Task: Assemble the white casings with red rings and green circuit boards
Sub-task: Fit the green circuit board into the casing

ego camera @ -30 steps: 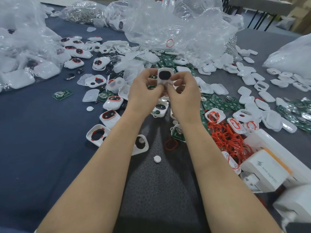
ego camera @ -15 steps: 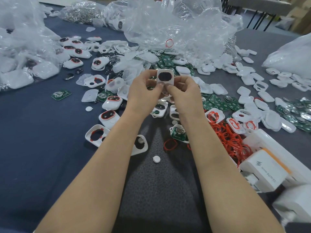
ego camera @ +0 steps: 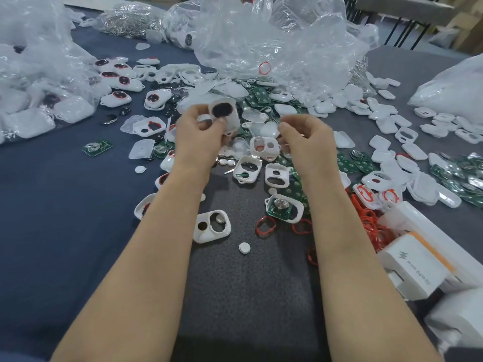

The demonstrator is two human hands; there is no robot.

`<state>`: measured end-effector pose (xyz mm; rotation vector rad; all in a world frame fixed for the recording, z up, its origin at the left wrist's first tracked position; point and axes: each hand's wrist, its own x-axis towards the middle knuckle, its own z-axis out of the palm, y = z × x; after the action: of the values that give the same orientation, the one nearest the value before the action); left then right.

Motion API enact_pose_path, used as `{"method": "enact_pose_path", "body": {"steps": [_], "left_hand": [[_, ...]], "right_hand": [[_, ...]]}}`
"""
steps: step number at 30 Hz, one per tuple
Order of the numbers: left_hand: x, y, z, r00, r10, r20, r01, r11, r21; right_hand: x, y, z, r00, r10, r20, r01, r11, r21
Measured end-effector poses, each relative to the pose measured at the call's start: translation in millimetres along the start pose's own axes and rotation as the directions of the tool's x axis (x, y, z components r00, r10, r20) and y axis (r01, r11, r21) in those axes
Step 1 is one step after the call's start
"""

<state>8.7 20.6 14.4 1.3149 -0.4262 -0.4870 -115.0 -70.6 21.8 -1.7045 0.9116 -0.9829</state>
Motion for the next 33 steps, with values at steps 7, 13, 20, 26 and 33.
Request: {"method": "enact_pose_path", "body": {"steps": [7, 13, 20, 26, 33], "left_hand": [[6, -2, -2, 0.986, -0.049, -0.157, 0.036, 0.996, -0.085], [7, 0, 1, 0.979, -0.062, -0.196, 0.022, 0.979, -0.2], [3, 0, 3, 0.986, -0.062, -0.157, 0.037, 0.987, -0.159], [-1, 0, 7, 0.99, -0.081, -0.116, 0.062, 0.986, -0.155], [1, -3, 7, 0.993, -0.094, -0.069, 0.09, 0.994, -0.061]], "right_hand": [[-2, 5, -1, 0.989, -0.124, 0.08, 0.148, 0.853, -0.5], [-15, 7, 29, 0.918, -0.234, 0.321, 0.386, 0.709, -0.589], [-24, 17, 54, 0.932, -0.188, 0.308, 0.361, 0.453, -0.815], [-18, 13, 47, 0.958, -0.189, 0.214, 0.281, 0.488, -0.827], [-7, -7, 9, 1.0, -0.002, 0.026, 0.002, 1.0, -0.004]]}}
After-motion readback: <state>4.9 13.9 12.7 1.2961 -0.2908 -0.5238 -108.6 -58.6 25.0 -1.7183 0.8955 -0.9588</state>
